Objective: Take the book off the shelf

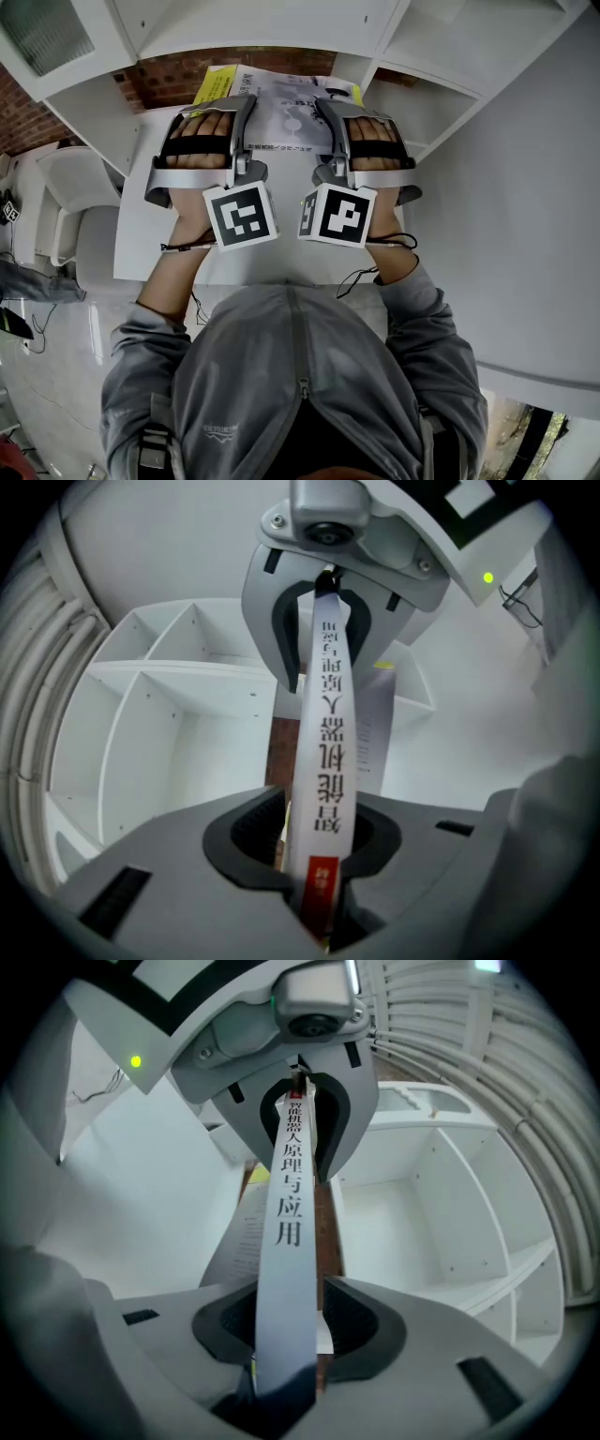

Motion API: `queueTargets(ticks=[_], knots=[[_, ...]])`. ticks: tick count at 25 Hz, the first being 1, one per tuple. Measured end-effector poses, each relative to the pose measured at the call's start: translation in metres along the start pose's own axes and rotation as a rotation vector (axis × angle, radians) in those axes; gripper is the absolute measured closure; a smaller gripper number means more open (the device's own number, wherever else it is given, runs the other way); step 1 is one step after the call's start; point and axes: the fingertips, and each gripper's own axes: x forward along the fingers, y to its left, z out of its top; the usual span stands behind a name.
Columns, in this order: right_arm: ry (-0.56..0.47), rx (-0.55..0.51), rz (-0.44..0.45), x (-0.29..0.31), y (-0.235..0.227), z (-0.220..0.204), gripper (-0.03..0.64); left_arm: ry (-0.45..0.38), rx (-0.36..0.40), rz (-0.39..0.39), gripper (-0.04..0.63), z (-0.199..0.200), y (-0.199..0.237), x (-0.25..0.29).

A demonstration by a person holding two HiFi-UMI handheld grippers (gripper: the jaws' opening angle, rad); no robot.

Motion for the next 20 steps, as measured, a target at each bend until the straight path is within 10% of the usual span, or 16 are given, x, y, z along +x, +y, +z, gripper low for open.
queueTargets(ticks=[20], knots=[[0.037,0.026,0.154,-0.009,0.119,-0.02,0.48,-0.029,-0.03,-0.183,0.509,0.012,-0.124,-0.003]])
